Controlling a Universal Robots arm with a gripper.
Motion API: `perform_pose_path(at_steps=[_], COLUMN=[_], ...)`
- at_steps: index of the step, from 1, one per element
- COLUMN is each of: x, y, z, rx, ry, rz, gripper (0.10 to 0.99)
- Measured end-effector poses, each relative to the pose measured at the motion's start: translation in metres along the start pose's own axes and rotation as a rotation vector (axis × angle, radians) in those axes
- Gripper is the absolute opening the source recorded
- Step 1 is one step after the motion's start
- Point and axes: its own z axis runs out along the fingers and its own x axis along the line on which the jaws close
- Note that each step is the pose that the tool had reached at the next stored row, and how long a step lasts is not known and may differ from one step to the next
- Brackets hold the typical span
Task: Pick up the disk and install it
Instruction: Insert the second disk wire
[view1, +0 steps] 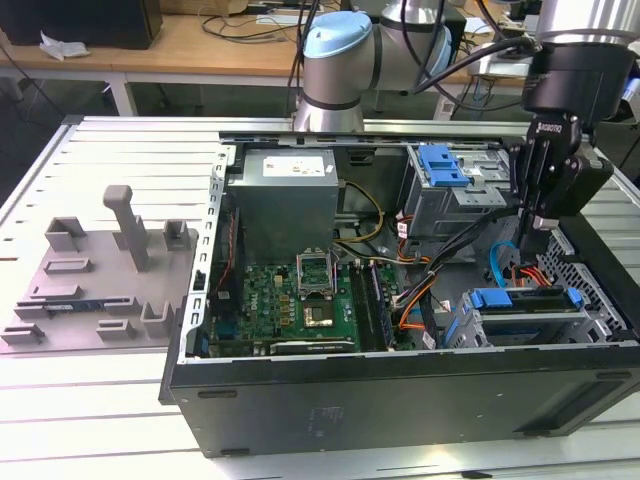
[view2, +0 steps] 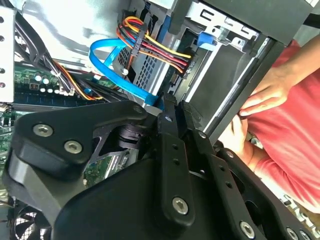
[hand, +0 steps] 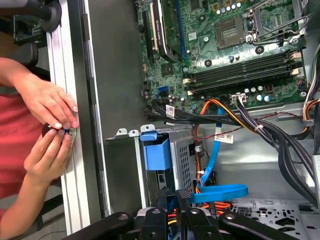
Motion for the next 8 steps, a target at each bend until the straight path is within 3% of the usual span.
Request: perform_pose_path(at_steps=[6, 8], x=[-0.0006, -0.0006], y=[0.0001, 0.0001], z=[-0.0001, -0.0001], rx=[0.003, 0.004], ry=[0.0056, 0.0058], rz=[-0.005, -0.006], gripper=[0.216, 0.161])
